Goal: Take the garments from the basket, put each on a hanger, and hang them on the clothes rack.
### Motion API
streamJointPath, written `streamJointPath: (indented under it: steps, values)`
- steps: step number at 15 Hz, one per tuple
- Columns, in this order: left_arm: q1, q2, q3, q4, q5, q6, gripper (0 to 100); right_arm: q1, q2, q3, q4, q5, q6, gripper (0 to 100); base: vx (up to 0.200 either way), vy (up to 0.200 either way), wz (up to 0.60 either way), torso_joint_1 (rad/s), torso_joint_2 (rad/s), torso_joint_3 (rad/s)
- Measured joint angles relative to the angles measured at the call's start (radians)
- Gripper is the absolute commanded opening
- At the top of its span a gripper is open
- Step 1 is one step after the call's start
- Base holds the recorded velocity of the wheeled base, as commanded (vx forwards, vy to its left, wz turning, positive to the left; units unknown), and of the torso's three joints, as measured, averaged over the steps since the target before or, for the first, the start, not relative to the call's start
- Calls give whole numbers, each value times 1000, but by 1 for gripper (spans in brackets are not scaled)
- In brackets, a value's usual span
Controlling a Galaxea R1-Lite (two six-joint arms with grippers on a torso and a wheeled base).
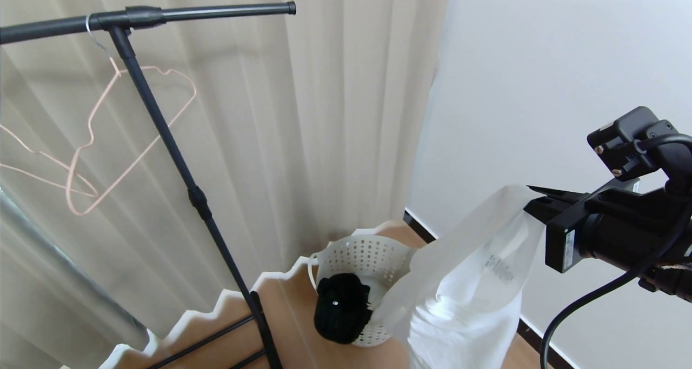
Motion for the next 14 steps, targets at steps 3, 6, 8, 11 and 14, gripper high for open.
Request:
streamJointPath:
  steps: [3,6,8,11,14]
  values:
    - [0,0,0,0,0,0,100,0,-2,0,-1,0,0,0,0,0,0,220,-548,-142]
    - [0,0,0,0,0,1,100,-1,-1,1,-1,0,0,0,0,0,0,245,-588,-230]
    - [0,0,0,0,0,2,100,-1,-1,2,-1,0,0,0,0,0,0,256,-586,-315]
    - [0,0,0,0,-2,4,100,-1,0,5,0,0,-1,0,0,0,0,194,-437,-242]
    - [0,0,0,0,-1,4,100,-1,0,9,-1,0,-18,0,0,0,0,173,-380,-212]
